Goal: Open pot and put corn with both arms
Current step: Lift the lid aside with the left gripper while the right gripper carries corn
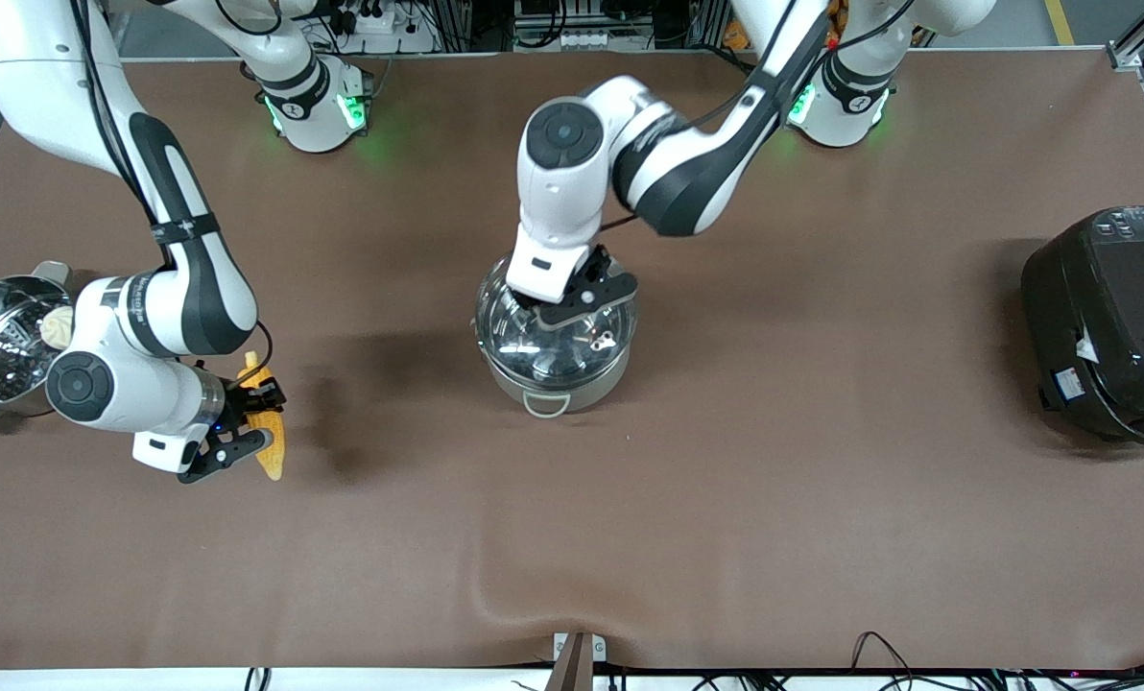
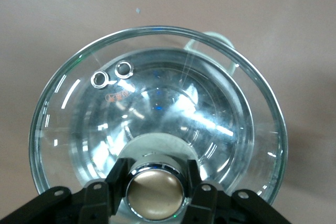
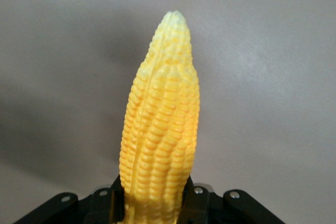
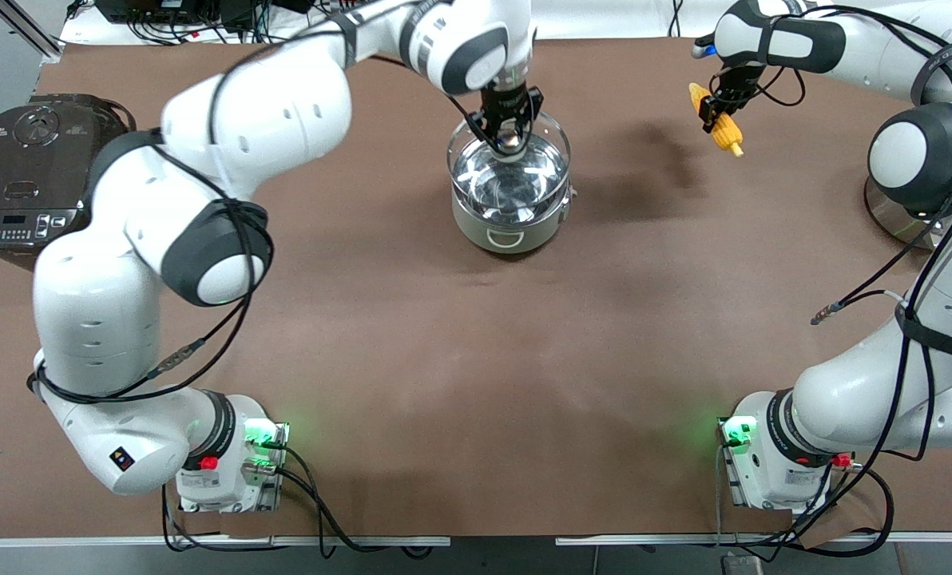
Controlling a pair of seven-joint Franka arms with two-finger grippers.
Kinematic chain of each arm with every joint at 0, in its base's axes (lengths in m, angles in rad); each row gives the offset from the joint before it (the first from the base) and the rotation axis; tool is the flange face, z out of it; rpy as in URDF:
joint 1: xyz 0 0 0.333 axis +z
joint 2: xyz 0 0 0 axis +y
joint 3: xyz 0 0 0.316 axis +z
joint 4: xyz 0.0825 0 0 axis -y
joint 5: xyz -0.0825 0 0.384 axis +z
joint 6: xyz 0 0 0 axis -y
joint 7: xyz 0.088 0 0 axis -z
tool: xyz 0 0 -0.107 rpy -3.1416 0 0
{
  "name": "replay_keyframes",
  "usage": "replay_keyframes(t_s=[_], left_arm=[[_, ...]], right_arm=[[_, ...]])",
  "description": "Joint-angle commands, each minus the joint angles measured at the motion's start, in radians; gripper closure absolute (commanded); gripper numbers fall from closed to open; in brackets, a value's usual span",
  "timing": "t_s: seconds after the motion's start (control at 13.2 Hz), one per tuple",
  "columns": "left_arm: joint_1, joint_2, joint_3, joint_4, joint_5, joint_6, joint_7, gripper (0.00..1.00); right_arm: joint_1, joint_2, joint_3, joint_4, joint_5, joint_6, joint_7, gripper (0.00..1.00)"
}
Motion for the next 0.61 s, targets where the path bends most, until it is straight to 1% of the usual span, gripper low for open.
replay_keyframes(t_s=[0.0, 0.08, 0.23, 0.3, 0.45, 0.53], left_arm=[[0.056, -0.131, 0.003, -0.036, -0.001, -0.086, -0.004, 1.00], [0.084, -0.163, 0.003, -0.047, -0.001, -0.125, 0.013, 1.00], [0.142, -0.228, 0.001, -0.084, -0.001, -0.161, 0.034, 1.00], [0.179, -0.270, 0.001, -0.131, -0.001, -0.164, 0.097, 1.00], [0.243, -0.362, 0.001, -0.253, -0.001, -0.161, 0.226, 1.00], [0.280, -0.398, 0.001, -0.298, -0.001, -0.161, 0.275, 1.00]], right_arm=[[0.035, -0.045, 0.001, 0.003, -0.003, -0.091, 0.001, 1.00], [0.052, -0.045, 0.004, 0.013, -0.002, -0.101, 0.001, 1.00], [0.131, -0.042, 0.003, 0.032, -0.003, -0.098, 0.039, 1.00], [0.180, -0.042, 0.001, 0.041, -0.006, -0.096, 0.075, 1.00], [0.232, -0.042, 0.003, 0.064, -0.005, -0.104, 0.137, 1.00], [0.271, -0.045, 0.004, 0.079, -0.005, -0.105, 0.154, 1.00]])
